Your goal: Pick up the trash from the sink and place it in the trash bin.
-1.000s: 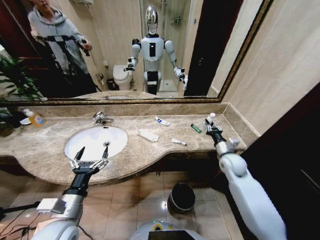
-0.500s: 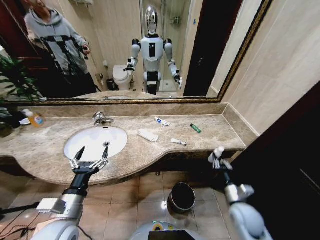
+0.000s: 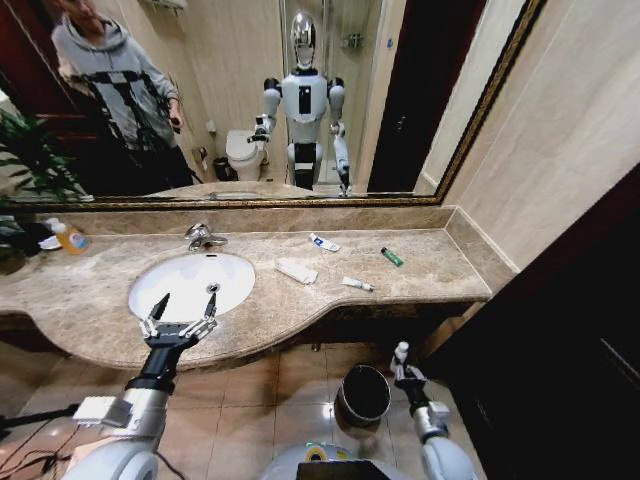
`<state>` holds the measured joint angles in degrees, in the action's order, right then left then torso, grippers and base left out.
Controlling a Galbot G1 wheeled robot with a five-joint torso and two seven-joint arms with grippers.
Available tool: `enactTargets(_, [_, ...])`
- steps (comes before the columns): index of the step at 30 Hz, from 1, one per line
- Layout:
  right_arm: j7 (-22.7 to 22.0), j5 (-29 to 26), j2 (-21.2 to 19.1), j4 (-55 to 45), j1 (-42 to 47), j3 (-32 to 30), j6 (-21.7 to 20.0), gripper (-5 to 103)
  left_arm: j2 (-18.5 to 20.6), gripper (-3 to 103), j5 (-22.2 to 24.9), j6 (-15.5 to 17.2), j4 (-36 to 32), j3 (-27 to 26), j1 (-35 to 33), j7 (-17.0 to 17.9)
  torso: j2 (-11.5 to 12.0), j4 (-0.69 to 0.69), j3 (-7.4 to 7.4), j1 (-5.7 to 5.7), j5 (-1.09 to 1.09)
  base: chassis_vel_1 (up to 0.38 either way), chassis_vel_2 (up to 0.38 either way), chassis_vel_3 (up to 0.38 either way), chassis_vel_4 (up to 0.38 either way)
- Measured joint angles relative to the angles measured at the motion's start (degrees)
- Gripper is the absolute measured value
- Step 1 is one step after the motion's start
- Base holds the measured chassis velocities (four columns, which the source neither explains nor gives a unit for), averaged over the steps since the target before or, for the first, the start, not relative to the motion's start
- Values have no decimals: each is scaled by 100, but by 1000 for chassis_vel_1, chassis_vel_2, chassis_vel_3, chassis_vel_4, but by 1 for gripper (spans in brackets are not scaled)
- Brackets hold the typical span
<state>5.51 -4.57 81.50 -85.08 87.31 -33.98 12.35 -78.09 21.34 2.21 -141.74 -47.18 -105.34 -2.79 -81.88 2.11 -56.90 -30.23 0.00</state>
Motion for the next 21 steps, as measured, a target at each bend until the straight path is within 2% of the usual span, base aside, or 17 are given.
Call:
enactTargets(2, [37,125,-9,308,-169,43,13,13,0,100,0,0,-1,0,1,1,0,1,0,0,0,0,0,0,0])
enactTargets(6, [103,537,49,1655,-930,218,123,13,0,100,0,0,-1,0,1,0,0,0,0,0,0,0,0,0,0])
enactTargets(11, [200,779,127,2365,-1262,198,176,13,0,100,0,0,0,0,1,0,0,1,0,0,-1,0,0,0,0])
enactTargets(14, [237,982,183,3154,-1533,159,317,13,0,100,0,0,-1,0,1,0,0,-1,0,0,0,0,0,0,0])
enactTargets(21, [218,1157,280,4033,-1985,36,526,13,0,100,0,0,-1,0,1,0,0,0,0,0,0,0,0,0,0])
